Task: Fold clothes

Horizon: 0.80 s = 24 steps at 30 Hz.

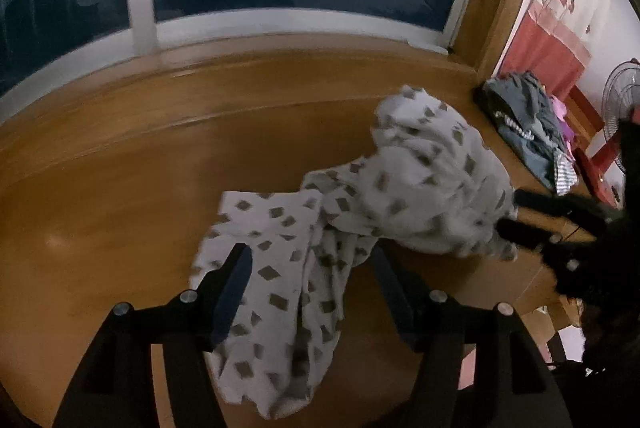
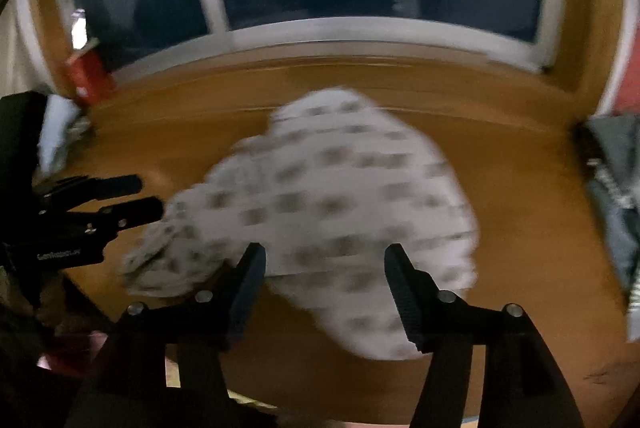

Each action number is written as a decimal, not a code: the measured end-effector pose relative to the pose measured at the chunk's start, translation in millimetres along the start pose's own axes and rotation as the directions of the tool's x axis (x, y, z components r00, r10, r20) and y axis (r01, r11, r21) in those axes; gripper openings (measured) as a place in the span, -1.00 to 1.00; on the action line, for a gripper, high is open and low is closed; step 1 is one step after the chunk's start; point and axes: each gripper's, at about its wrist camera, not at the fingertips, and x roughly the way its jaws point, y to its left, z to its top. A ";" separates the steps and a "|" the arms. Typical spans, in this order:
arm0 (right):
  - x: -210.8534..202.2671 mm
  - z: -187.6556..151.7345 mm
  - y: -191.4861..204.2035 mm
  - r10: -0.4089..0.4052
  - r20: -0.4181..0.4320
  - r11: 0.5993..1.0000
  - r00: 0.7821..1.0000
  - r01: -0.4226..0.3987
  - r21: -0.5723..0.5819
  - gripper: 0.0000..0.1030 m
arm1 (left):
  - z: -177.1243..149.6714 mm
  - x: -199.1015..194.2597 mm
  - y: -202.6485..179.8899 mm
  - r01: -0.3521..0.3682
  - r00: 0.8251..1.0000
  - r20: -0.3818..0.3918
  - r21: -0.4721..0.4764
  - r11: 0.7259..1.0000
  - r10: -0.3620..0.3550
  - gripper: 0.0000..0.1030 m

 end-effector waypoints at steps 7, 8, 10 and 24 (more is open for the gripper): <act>50.3 -8.5 -41.5 0.040 -0.131 0.996 0.991 -0.028 0.088 0.20 | -10.8 56.6 -21.4 0.001 0.995 -0.095 0.025 1.000 0.002 0.19; 58.3 -10.6 -46.1 0.056 -0.148 0.994 0.987 -0.040 0.106 0.20 | -11.4 64.0 -20.6 -0.005 0.994 -0.110 0.014 1.000 0.006 0.19; 73.6 -14.7 -54.7 0.086 -0.181 0.988 0.980 -0.061 0.141 0.20 | -12.8 75.9 -17.8 0.007 0.991 -0.136 -0.028 1.000 -0.011 0.19; 86.3 -9.2 -62.9 0.123 -0.179 0.990 0.976 -0.109 0.085 0.20 | -23.2 74.6 15.9 -0.128 0.981 -0.163 -0.138 0.982 0.105 0.18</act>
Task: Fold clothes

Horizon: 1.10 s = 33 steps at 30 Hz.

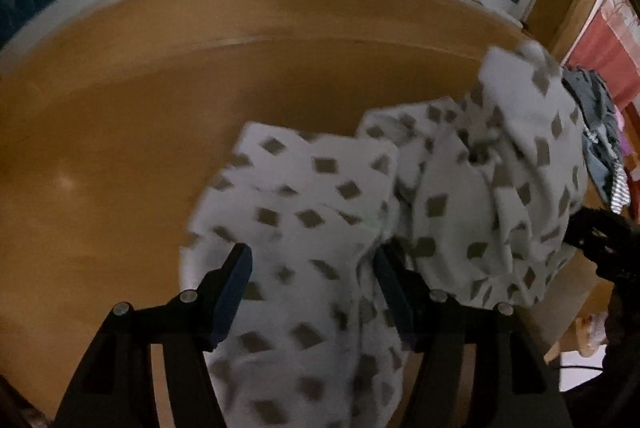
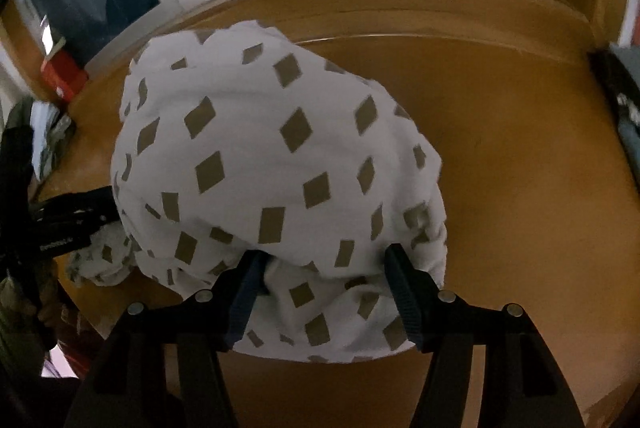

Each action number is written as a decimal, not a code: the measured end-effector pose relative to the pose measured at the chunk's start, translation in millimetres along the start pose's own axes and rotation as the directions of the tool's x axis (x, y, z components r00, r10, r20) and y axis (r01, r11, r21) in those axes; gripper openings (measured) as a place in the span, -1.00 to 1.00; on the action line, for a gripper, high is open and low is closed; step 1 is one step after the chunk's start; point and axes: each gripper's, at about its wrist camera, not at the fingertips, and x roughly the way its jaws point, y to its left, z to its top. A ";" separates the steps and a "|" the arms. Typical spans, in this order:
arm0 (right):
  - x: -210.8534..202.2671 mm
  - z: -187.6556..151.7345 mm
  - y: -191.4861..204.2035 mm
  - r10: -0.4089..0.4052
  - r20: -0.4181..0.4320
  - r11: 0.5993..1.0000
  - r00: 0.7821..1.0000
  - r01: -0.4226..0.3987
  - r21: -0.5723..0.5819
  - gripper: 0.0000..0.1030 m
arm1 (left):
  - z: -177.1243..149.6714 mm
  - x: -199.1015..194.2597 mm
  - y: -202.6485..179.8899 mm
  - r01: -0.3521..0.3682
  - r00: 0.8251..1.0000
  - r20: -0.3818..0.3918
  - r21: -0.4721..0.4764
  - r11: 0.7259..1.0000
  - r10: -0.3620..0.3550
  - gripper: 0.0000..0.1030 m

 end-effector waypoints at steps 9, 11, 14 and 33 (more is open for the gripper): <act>-20.2 41.2 24.1 0.179 0.098 0.982 0.979 -0.171 -0.083 -0.80 | 14.7 -28.5 6.7 -0.197 0.970 0.146 0.020 0.980 0.192 -0.86; -43.6 56.0 39.0 0.251 0.165 0.964 0.954 -0.231 -0.129 -0.82 | 23.0 -59.1 40.2 -0.243 0.943 0.216 -0.073 0.967 0.253 -0.86; -78.5 71.8 70.0 0.355 0.245 0.924 0.902 -0.298 -0.240 -0.85 | 29.3 -91.6 83.9 -0.356 0.884 0.253 -0.185 0.916 0.394 -0.86; 5.6 86.1 117.6 0.227 -0.084 0.955 0.970 -0.238 -0.178 -0.32 | -32.7 -92.0 145.8 -0.251 0.943 0.101 -0.403 0.880 0.316 -0.38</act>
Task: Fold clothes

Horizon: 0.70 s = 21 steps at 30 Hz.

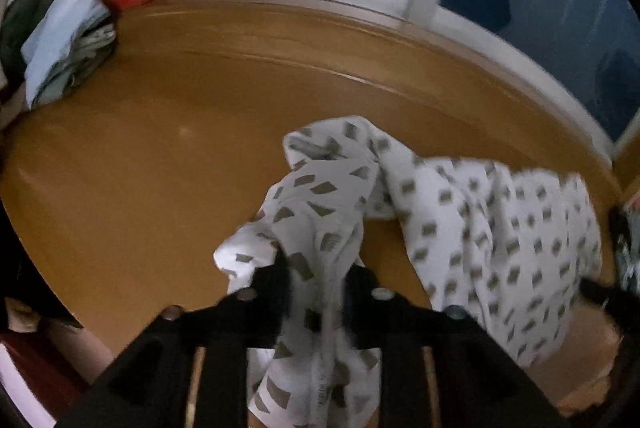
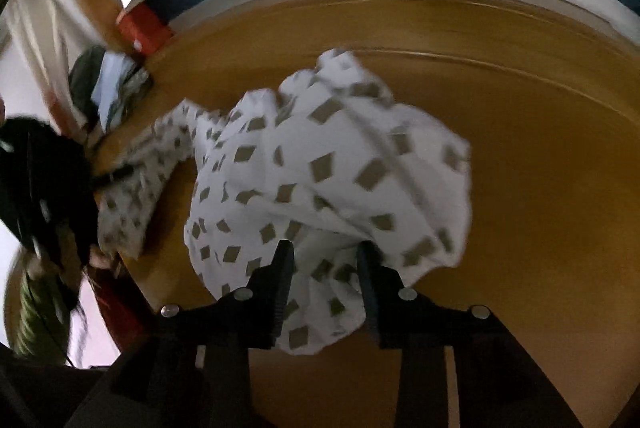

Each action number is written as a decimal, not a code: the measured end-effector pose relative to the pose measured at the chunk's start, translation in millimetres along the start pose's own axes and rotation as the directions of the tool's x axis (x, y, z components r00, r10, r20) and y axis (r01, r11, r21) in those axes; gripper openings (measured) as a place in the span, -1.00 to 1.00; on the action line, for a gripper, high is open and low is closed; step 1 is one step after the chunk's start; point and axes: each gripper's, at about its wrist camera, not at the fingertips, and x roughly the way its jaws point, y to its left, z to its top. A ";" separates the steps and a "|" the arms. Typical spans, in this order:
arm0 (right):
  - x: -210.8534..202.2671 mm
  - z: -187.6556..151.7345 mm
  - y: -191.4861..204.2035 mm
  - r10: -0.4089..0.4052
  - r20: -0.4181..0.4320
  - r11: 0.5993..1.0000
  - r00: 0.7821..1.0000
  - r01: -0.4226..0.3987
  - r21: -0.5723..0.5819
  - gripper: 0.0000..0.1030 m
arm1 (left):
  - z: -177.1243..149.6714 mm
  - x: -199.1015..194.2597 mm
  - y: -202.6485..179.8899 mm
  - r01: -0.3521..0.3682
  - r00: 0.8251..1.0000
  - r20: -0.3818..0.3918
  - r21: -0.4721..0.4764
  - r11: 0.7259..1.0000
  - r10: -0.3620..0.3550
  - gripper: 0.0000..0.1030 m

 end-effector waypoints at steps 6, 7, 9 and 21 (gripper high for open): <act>-2.5 6.1 -11.3 -0.062 0.033 0.998 0.998 0.062 0.009 -0.13 | -4.4 10.0 -33.3 -0.086 0.996 0.016 0.125 0.988 0.085 -0.30; -0.3 6.3 -11.5 -0.071 0.033 0.997 0.997 0.071 0.010 -0.11 | -5.2 11.3 -33.7 -0.077 0.997 0.014 0.121 0.990 0.076 -0.30; 2.2 2.5 -20.4 -0.082 0.031 0.997 0.996 0.081 0.005 -0.10 | -8.8 16.4 -32.7 -0.068 0.998 0.006 0.108 0.992 0.068 -0.30; 72.2 -2.0 52.3 -0.050 -0.088 0.982 0.995 0.033 -0.185 -0.74 | -12.5 37.9 -19.4 -0.158 0.987 0.041 0.153 0.976 0.153 -0.30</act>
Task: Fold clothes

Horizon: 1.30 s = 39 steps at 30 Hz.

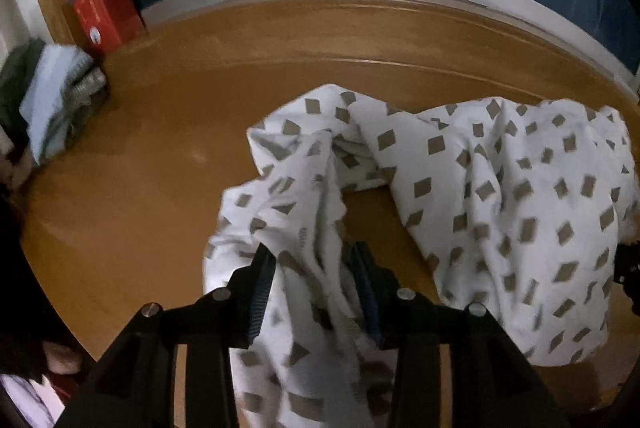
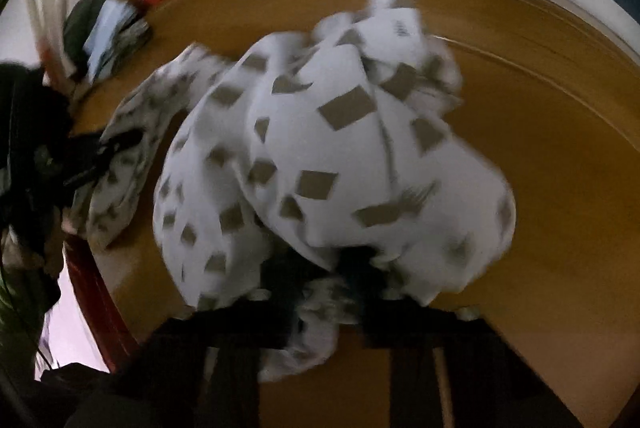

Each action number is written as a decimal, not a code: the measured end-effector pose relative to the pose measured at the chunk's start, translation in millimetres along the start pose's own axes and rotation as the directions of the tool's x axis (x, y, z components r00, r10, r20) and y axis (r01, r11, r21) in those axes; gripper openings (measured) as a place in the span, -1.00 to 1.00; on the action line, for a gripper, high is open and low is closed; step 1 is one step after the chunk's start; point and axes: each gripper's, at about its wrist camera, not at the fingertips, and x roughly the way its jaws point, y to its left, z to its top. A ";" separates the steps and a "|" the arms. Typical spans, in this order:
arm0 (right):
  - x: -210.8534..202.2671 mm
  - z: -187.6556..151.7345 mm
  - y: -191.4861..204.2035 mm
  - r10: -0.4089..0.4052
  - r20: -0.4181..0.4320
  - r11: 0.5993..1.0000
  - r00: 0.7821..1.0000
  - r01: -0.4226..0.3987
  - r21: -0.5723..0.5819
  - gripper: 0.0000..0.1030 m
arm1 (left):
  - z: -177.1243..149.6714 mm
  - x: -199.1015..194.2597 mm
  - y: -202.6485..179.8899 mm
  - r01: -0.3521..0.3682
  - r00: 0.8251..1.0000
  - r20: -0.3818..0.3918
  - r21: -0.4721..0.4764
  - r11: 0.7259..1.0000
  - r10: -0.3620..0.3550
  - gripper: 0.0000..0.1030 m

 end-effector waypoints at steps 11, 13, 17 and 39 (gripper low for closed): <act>68.2 76.9 151.3 0.077 -0.013 0.993 0.997 -0.078 -0.094 -0.86 | 26.9 37.3 109.3 -0.069 0.997 0.042 0.067 0.995 0.067 -0.28; 79.2 90.1 180.7 0.081 -0.008 0.991 0.997 -0.081 -0.106 -0.86 | 32.7 43.4 134.4 -0.059 0.998 0.036 0.084 0.995 0.056 -0.25; 98.1 105.8 220.9 0.109 -0.003 0.990 0.994 -0.109 -0.091 -0.86 | 41.6 56.6 171.6 0.000 1.000 0.001 0.117 0.993 0.000 -0.16; 51.0 62.9 141.0 -0.277 -0.023 0.930 0.960 0.275 0.243 0.22 | 44.2 35.1 208.1 0.330 0.940 -0.076 0.461 0.824 -0.334 0.23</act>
